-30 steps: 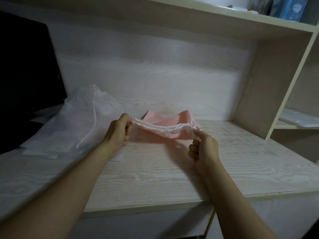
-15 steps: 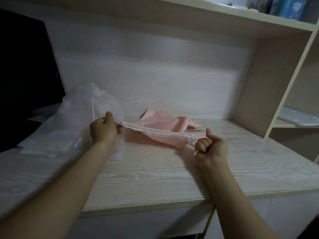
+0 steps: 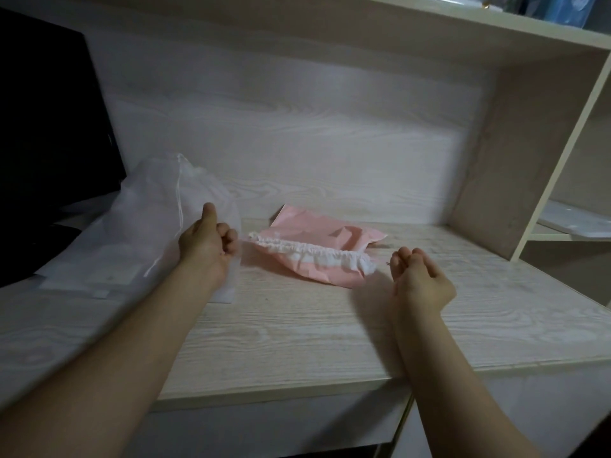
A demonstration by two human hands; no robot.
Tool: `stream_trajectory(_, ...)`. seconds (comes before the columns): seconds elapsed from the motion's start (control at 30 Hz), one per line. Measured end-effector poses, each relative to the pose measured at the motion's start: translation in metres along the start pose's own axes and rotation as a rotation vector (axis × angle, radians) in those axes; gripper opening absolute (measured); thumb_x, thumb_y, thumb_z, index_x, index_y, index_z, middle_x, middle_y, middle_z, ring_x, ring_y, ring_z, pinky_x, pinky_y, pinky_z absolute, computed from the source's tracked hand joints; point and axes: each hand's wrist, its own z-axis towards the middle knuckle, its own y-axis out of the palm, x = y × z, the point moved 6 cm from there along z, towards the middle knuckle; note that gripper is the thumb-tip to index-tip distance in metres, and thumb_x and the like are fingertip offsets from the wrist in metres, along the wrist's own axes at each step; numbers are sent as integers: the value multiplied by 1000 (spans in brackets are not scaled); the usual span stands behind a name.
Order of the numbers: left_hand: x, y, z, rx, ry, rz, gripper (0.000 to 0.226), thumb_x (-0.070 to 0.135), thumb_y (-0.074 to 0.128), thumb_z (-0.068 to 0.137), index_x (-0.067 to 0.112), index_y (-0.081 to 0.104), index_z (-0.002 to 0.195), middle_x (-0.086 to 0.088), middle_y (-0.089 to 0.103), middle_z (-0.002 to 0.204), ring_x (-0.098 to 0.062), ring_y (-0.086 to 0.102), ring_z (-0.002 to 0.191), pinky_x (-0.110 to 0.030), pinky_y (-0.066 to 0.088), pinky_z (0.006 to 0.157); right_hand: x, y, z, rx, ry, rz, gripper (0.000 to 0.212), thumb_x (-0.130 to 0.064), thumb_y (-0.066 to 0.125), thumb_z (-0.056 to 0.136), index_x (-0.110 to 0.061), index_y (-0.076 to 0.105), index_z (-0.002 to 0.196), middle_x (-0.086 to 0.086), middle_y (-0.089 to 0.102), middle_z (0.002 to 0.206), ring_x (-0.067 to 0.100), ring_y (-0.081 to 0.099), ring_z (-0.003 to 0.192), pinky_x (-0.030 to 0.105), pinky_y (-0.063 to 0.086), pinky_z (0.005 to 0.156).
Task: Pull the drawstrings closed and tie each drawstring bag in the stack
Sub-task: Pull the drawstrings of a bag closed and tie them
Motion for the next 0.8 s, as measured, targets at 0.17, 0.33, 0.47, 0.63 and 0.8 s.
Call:
stream_trajectory(0.17,17,-11,3,139,220,199,44,41,60,102,19,39,70,0,36,52,-18,34,48,-20,30,46,-12,-7,3,103,-296,-493,26,-13,55,95,-10,77,108,5,78,89,23,75,86,35,60,91)
stream_trajectory(0.33,32,-18,-1,225,406,458,54,49,55,98,16,41,58,-6,50,58,-26,48,61,-40,43,65,-34,2,-7,25,-582,-917,30,-9,51,102,-8,73,122,16,75,115,39,65,111,34,44,99)
stream_trajectory(0.47,36,0,-18,54,671,989,38,33,61,99,11,48,71,-6,54,66,-31,50,69,-38,41,69,-21,21,-25,-226,-759,-1141,32,-1,51,96,-6,74,117,19,76,108,44,66,104,40,45,87)
stream_trajectory(0.63,18,23,-45,-191,887,1473,24,43,59,98,23,54,85,3,62,84,-29,59,77,-37,49,70,-3,35,-36,-420,-837,-1311,32,1,55,83,-6,76,106,19,74,93,40,61,99,41,45,78)
stream_trajectory(0.8,12,27,-42,-300,978,1474,49,27,57,98,16,43,52,-5,45,74,-30,51,64,-36,42,62,0,42,-53,-490,-992,-1257,26,-4,45,86,-7,63,104,17,68,86,41,55,84,44,38,71)
